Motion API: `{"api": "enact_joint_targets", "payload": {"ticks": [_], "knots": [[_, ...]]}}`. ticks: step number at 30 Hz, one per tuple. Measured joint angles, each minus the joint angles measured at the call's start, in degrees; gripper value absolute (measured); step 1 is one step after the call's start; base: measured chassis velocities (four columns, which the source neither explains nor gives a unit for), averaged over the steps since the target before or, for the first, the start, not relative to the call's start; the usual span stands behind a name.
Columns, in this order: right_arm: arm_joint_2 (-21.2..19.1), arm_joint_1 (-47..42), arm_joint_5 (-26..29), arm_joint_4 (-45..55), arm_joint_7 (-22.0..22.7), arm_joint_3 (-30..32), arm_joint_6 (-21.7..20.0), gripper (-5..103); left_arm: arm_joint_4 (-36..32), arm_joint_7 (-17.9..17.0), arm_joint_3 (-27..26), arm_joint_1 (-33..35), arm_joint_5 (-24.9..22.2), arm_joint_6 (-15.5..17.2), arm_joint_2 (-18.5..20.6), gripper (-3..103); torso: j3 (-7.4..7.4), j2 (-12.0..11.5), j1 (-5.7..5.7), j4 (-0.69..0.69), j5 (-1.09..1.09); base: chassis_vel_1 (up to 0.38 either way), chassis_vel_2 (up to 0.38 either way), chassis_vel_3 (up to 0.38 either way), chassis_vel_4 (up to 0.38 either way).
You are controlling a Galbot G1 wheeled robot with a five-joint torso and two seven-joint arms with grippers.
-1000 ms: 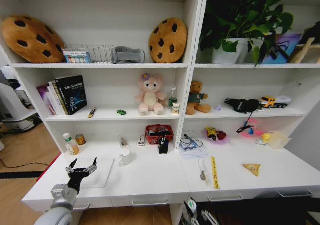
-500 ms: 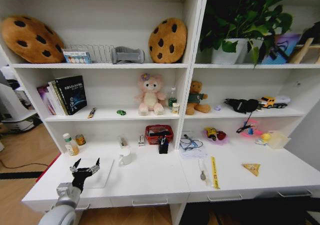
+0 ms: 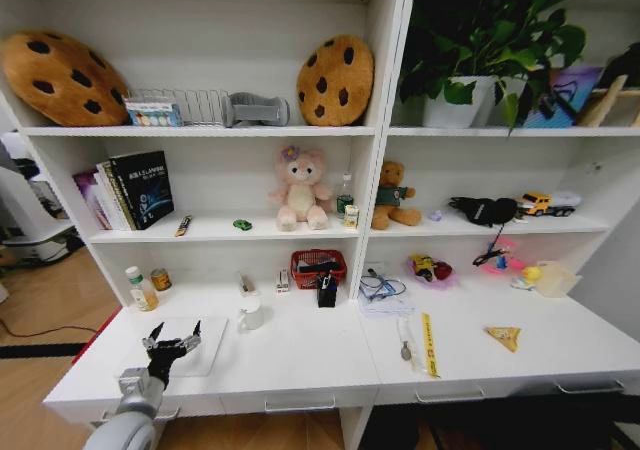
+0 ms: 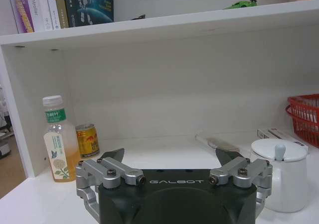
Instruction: Organize the objects on the table.
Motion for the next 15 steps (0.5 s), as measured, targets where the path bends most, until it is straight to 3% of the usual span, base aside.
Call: {"api": "enact_joint_targets", "payload": {"ticks": [15], "knots": [[1.24,21.63,1.69,-20.85,0.2,-5.5,-5.46,30,3.43,0.05,1.61,-1.22,0.22,0.0,0.15,100,0.0,0.0,0.0,-0.01,0.01,0.0,0.0,0.0,0.0]]}}
